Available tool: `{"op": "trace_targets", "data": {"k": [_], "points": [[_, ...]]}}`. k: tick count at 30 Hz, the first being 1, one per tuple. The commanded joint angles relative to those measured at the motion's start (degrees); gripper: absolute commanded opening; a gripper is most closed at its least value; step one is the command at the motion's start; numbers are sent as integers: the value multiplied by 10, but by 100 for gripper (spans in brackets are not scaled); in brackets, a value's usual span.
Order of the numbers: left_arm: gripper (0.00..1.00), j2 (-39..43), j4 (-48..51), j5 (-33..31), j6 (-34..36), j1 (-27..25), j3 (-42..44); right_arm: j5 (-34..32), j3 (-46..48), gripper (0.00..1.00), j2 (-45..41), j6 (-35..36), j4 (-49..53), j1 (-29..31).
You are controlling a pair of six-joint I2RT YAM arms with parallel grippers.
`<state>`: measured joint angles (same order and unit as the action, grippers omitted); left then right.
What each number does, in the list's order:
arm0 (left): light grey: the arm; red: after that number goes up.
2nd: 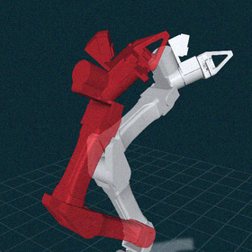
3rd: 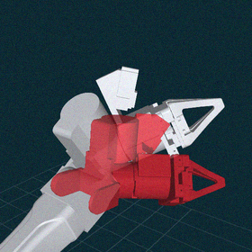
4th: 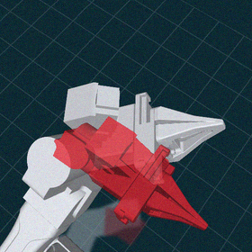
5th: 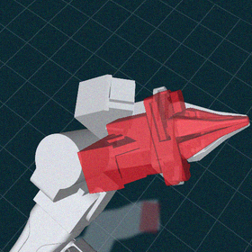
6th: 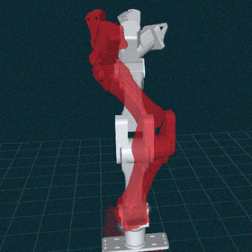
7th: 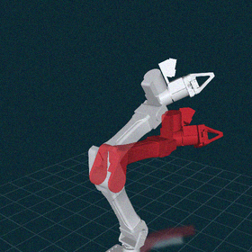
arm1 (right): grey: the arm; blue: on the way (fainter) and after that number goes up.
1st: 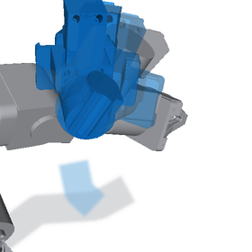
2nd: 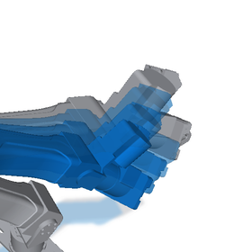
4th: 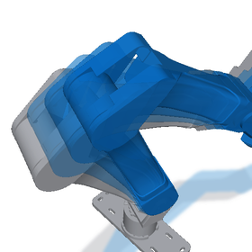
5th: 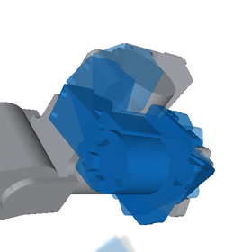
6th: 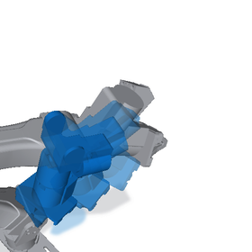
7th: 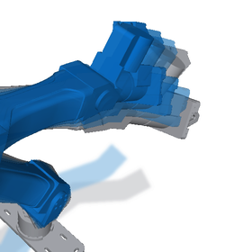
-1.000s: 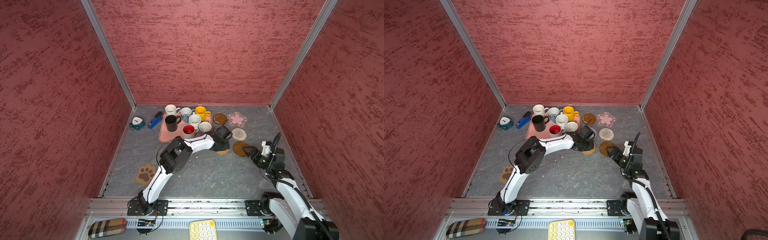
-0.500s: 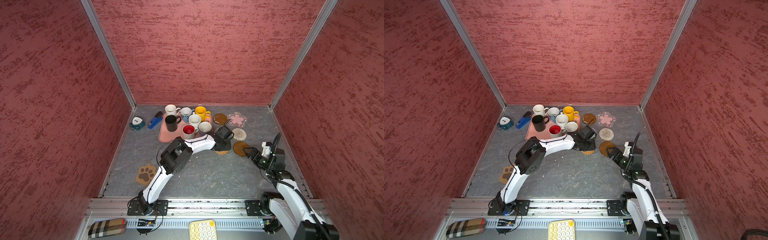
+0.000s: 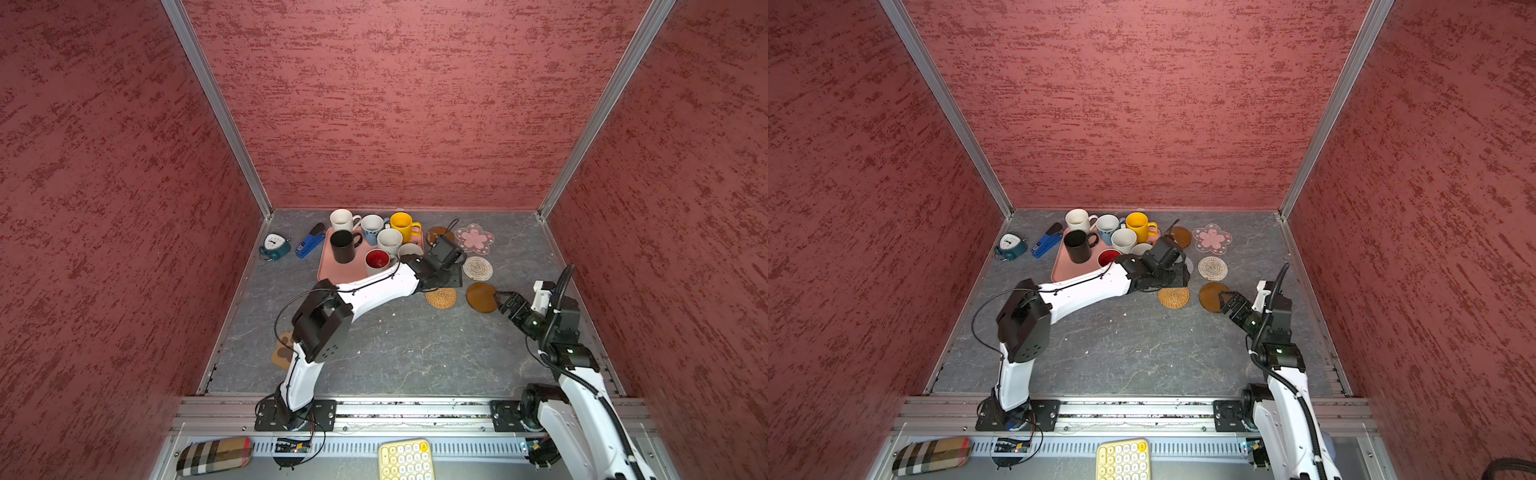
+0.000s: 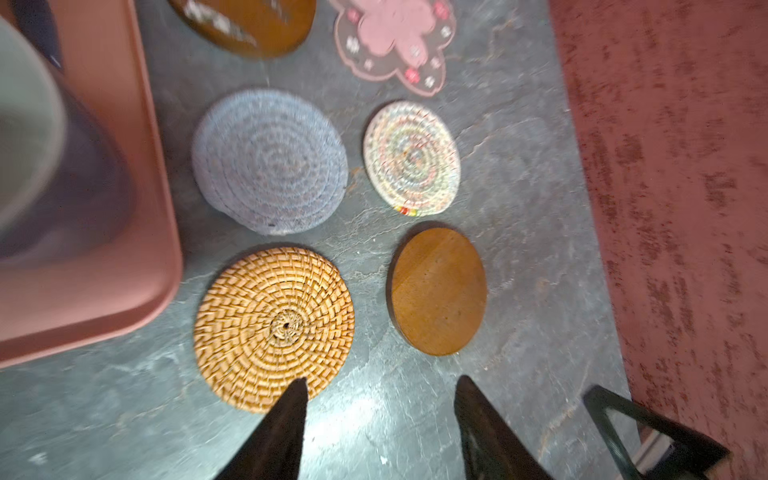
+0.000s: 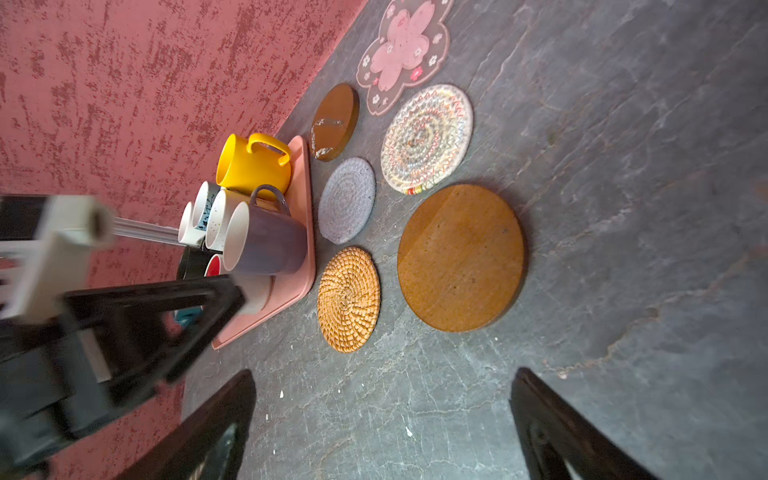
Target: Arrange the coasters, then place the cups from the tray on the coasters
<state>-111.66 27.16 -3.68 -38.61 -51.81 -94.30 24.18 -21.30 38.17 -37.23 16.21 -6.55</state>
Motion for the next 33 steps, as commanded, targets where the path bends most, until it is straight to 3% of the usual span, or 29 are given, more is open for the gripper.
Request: {"op": "trace_targets", "data": {"k": [1,6,10,17,25,33], "points": [[69,70,-15,-51,31,-2,47,-19,-16,93,-8,-9,25,0],[89,164,-15,-93,38,0,127,-63,-42,92,-25,12,69,27],[95,225,-14,-125,38,9,193,-73,-38,92,-28,4,67,59],[98,315,2,-127,27,44,280,-134,-38,92,-5,-29,30,163],[100,414,73,-110,-1,128,373,-218,-75,93,123,-55,-54,318],[100,496,161,-188,-62,213,460,-217,-126,94,257,-53,-143,387]]}}
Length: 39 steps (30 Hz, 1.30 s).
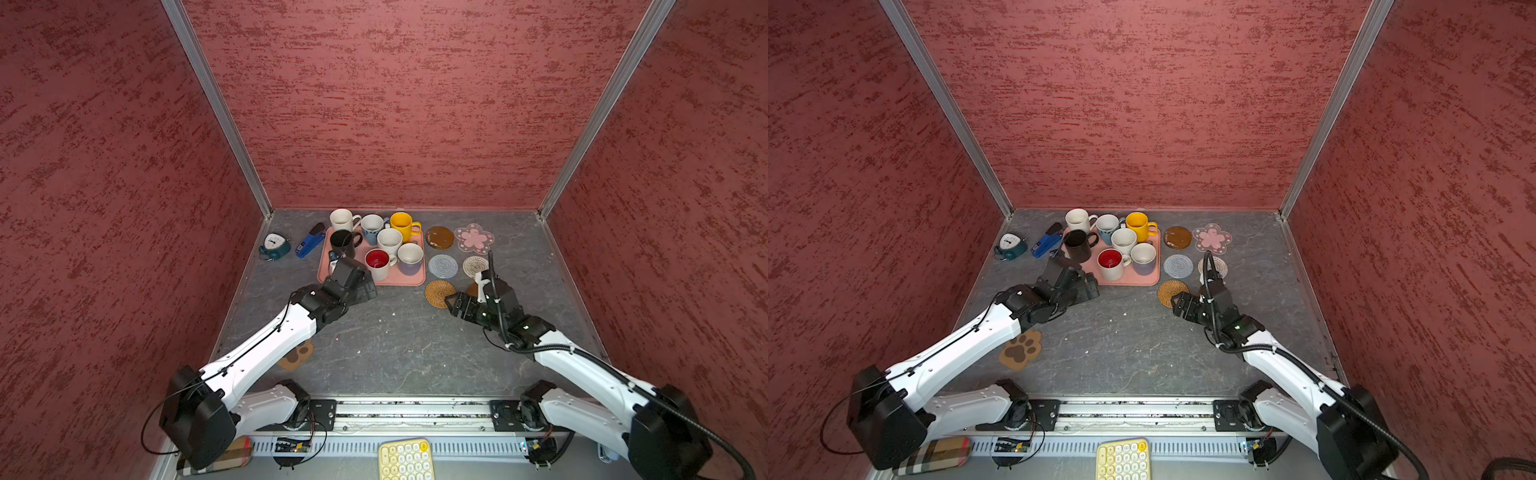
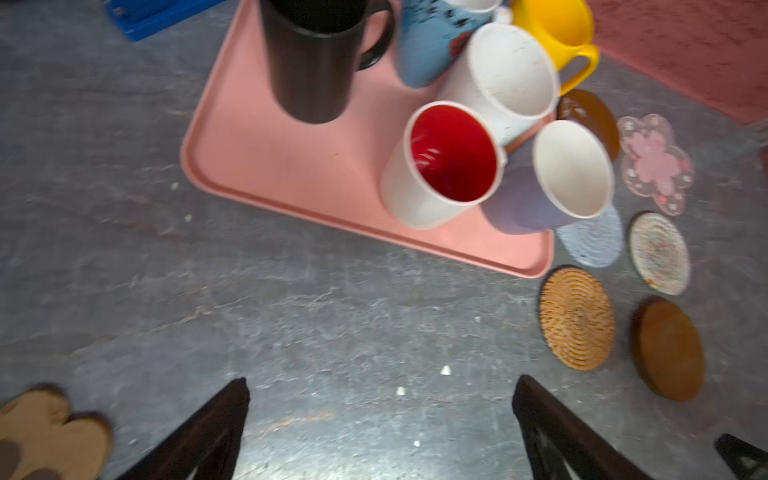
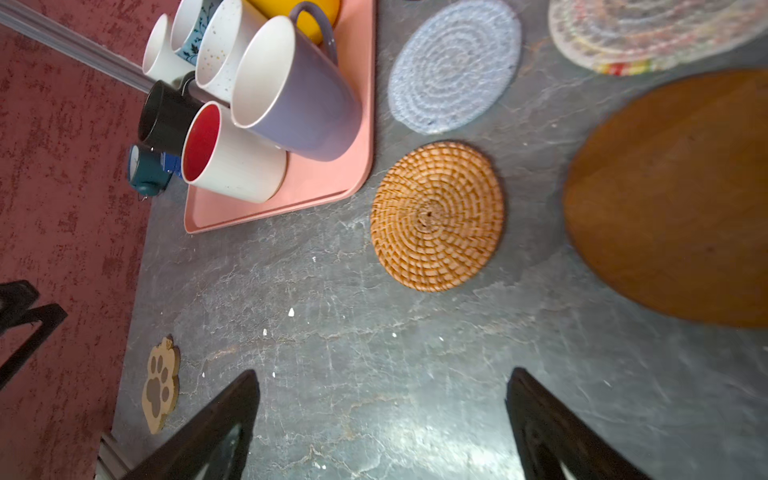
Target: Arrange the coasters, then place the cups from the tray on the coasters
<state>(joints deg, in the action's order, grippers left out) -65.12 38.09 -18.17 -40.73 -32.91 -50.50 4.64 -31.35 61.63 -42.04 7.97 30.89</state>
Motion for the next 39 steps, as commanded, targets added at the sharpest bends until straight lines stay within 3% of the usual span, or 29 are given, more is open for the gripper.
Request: {"op": "trace_targets", "data": {"k": [1,10,21,29,39], "points": [[100,43,62,-55,-58,34,35,-19,-32,93,34,-4,-67,16],[100,106,174,-129,-172,156,83,3,-89,93,113,11,-84,33],[100,144,118,-51,-219,335,172,18,-108,93,156,3,-101,46],[100,136,73,-13,-237,407,218,19,-117,93,163,3,-85,49],[100,91,27,14,-229,445,240,26,-128,93,192,-5,-91,55]]}}
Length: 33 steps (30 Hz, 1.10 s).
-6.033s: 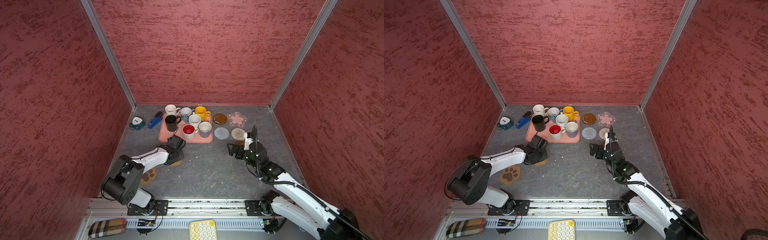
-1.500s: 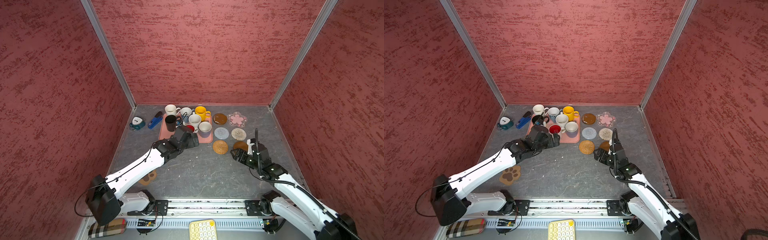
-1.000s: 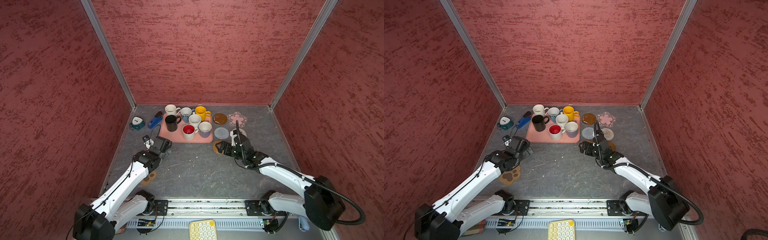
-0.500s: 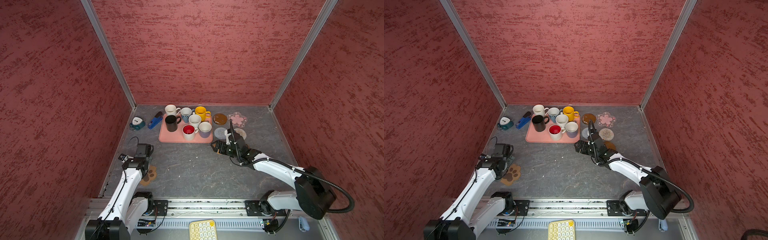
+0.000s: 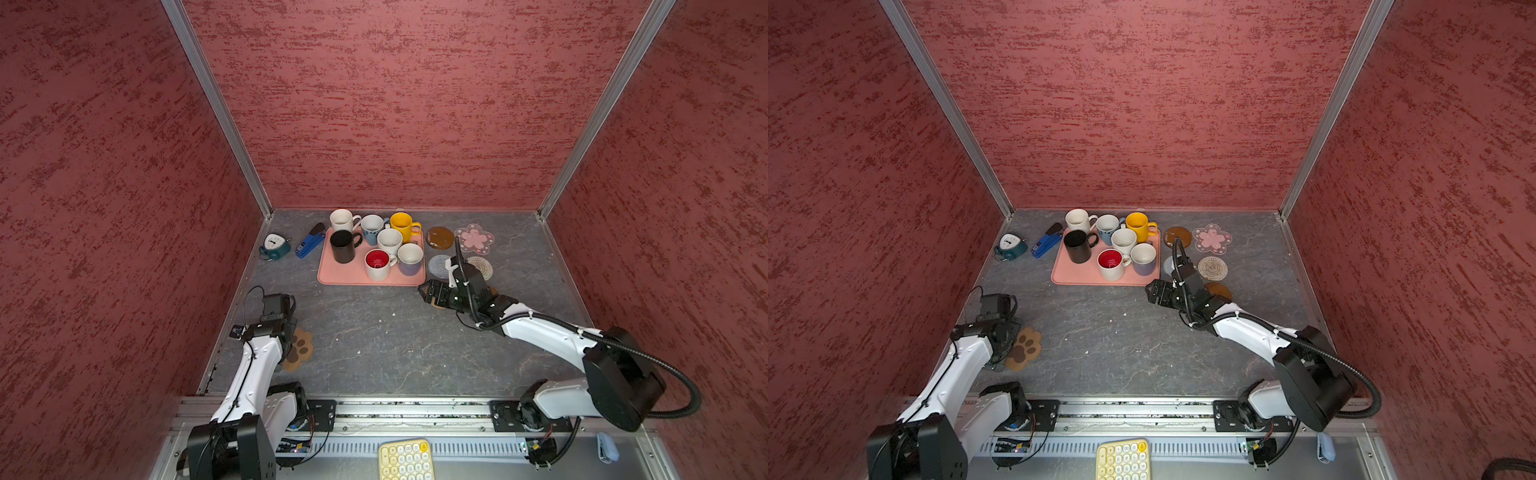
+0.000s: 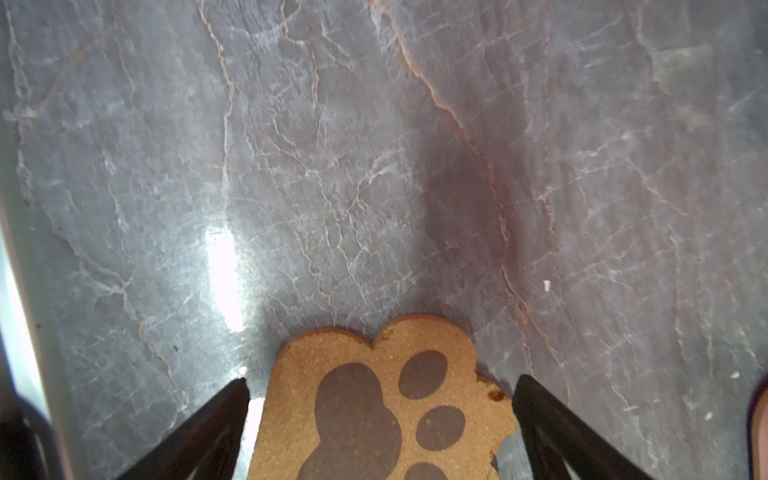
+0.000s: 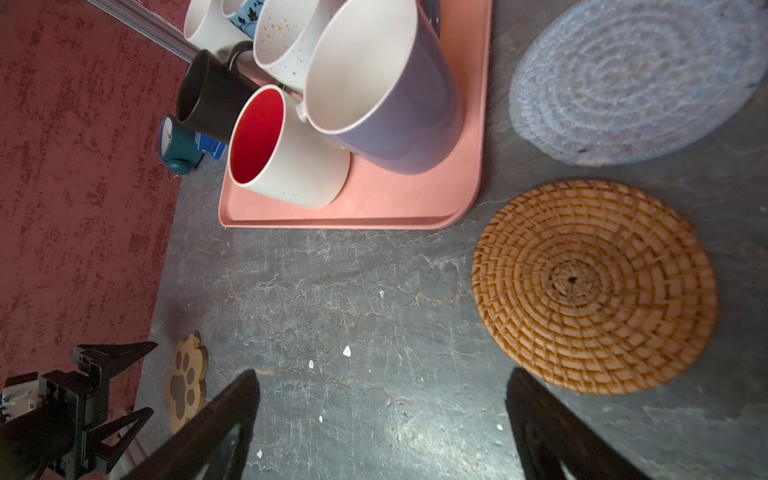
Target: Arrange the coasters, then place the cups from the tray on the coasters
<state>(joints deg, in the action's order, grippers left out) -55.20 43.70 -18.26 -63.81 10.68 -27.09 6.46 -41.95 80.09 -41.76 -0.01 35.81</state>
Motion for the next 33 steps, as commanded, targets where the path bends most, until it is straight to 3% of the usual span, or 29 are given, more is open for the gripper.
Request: {"op": "trace_targets", "data": {"k": [1,18,24,33], "points": [[100,-12,-38,20,7,11,9,9,-24,93,10,-8,-11,7],[100,-59,-172,119,67,21,53,2,-15,94,-6,-4,0,8],[99,-93,-181,106,68,-36,39,3,-15,94,-8,-6,0,8],[100,-75,-175,79,40,-126,25,-7,-16,95,-22,2,11,8]]}}
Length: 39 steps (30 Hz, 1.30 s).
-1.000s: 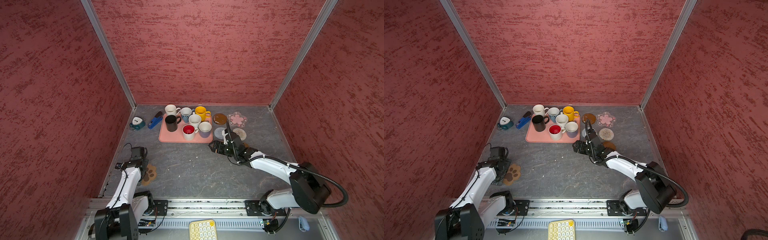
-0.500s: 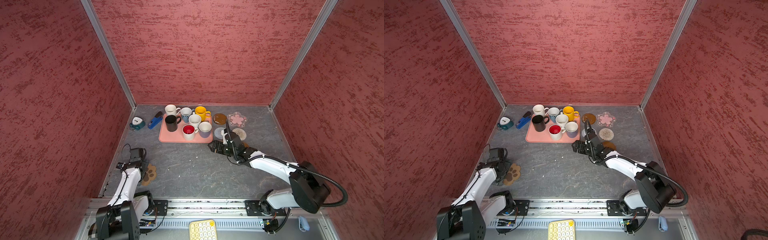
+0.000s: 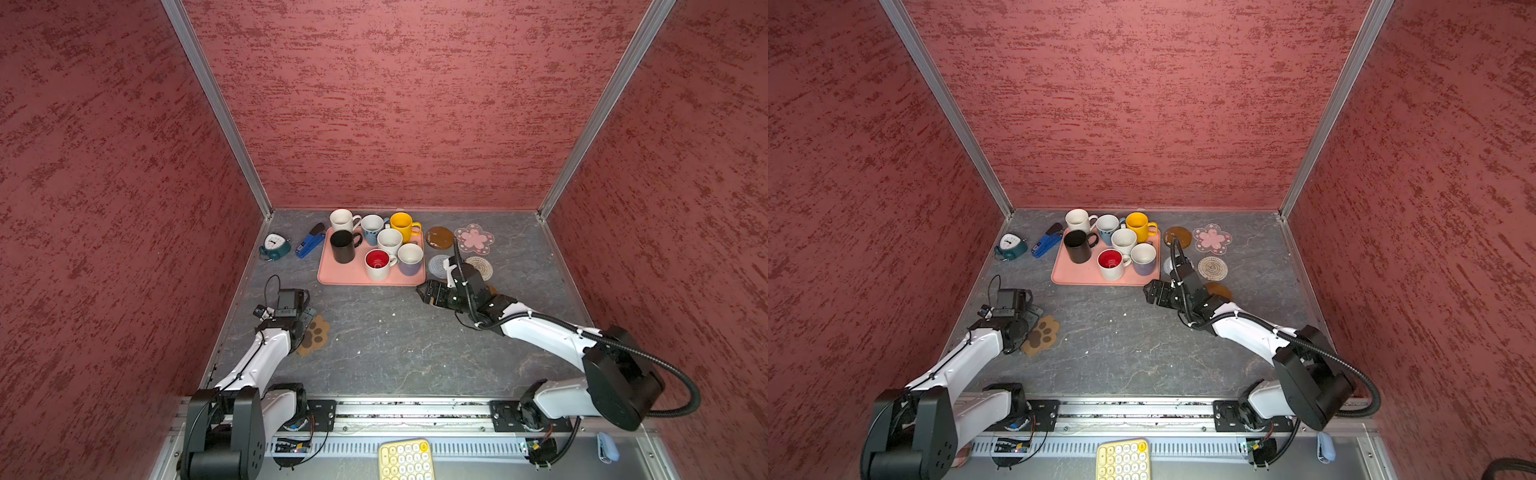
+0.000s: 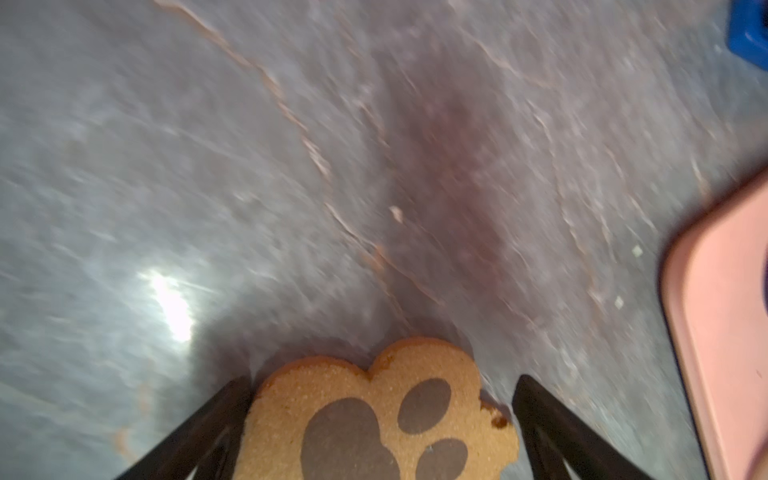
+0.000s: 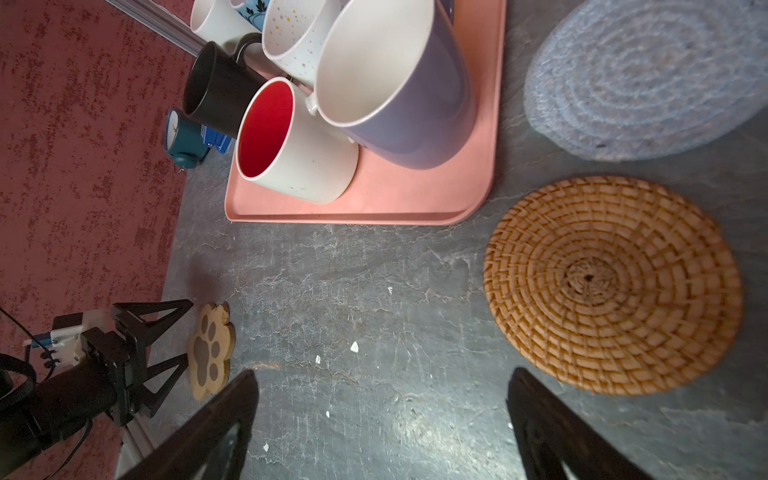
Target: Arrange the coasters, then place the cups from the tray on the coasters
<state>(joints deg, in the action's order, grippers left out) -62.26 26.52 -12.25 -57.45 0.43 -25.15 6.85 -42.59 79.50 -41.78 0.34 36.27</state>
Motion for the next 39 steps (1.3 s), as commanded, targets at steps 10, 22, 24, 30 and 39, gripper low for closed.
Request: {"op": "trace_targets", "data": {"k": [10,22,24,30,39], "points": [[100,-66,-40,5,-57,-128,-12,-17,17,96,-43,0,6,0],[100,-185,-63,-31,-95,-266,-83,-23,62,97,-110,1,20,-25],[100,-207,-67,-35,-104,-290,-99,-22,69,97,-122,2,26,-30],[100,-280,-69,-46,-122,-360,-158,-22,84,98,-165,7,49,-52],[100,-329,-56,-60,-141,-440,-205,14,99,98,-210,9,72,-116]]}}
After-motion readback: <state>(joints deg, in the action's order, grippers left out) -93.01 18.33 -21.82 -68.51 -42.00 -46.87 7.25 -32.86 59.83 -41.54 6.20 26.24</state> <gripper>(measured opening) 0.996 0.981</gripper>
